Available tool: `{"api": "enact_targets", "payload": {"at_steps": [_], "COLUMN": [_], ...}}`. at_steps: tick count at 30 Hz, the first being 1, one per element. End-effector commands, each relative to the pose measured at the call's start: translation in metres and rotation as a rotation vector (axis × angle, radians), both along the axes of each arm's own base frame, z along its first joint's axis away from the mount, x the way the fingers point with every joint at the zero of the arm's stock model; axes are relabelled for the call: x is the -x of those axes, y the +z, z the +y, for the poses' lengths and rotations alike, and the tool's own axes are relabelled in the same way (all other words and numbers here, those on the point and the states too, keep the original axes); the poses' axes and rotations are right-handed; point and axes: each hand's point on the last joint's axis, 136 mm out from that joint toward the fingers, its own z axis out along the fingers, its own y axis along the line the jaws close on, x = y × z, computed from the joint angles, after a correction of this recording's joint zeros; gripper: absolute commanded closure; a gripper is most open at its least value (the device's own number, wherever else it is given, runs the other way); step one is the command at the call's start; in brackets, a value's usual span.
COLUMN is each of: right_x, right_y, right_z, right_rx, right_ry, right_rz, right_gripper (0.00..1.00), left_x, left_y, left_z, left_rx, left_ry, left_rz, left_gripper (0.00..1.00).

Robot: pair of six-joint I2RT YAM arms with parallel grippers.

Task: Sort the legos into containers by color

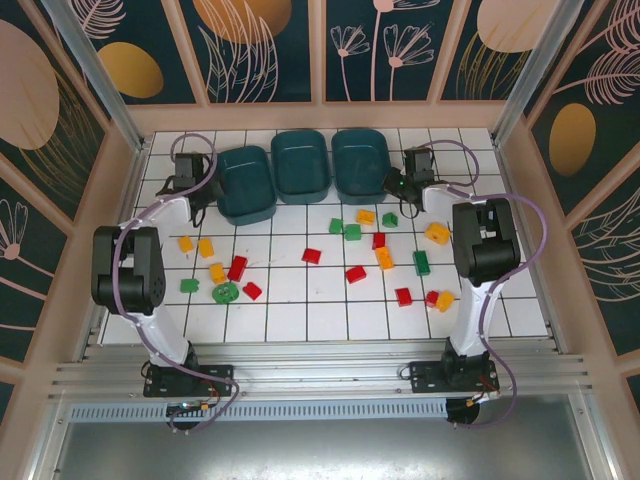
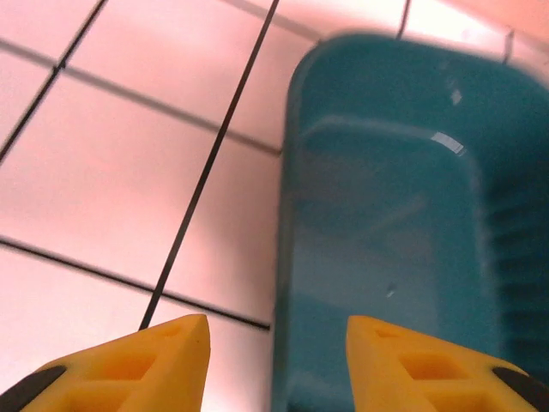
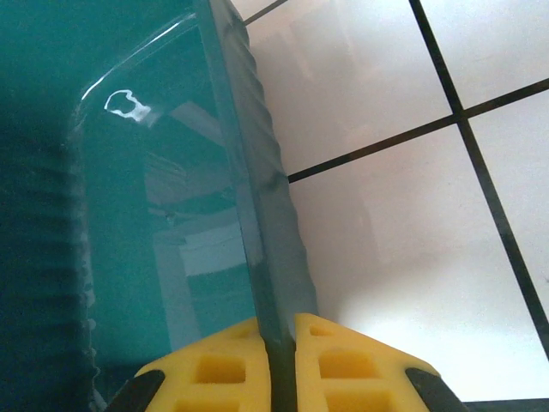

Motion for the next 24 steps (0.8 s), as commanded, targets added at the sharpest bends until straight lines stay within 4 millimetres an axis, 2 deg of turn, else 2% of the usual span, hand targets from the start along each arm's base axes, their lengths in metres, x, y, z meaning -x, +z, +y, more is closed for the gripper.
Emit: {"api": "enact_targets", "payload": {"at_steps": [1,4,7,11,14,20,24], "right_x": [-0.014,-0.011,-0.010,-0.012,-0.013,-0.021,-0.024], "right_y": [0.030,0.027,0.025,0.026,0.029,0.028,0.028], "right_z": [0.001,0.000,-0.002,-0.007,-0.008,-0.005,0.001], "right_rx": [-0.031,-0.025,-0.017,-0.043,-0.040,-0.039,-0.041], "right_ry": [-0.013,-0.015,-0.016,-0.018,-0.023,-0.010,0.012], "right_rz": [-0.082,-0.075,-0.074,-0.077,-0.084,-0.081,-0.081], "right_gripper": [0.92,0.92,0.92,0.92,0.91,0.92,0.92], "left_x": [-0.006,-0.012,-0.021,-0.038,-0.048,-0.066,-0.075], "left_y": [-0.013,-0.022,-0.021,-0.020,-0.021,-0.016,-0.024], "left_z": [-0.004,-0.004,0.003,0.004,-0.001,-0.006,-0.008], "left_rx": [0.004,-0.002,-0.062,-0.101,-0.105,-0.130,-0.165], "left_ry": [-0.012,-0.021,-0.015,-0.041,-0.078,-0.134,-0.177], "left_rz": [-0.005,-0.010,-0.038,-0.047,-0.046,-0.061,-0.034], "left_gripper": [0.54,0.60,0.66,0.82,0.89,0.91,0.90]}}
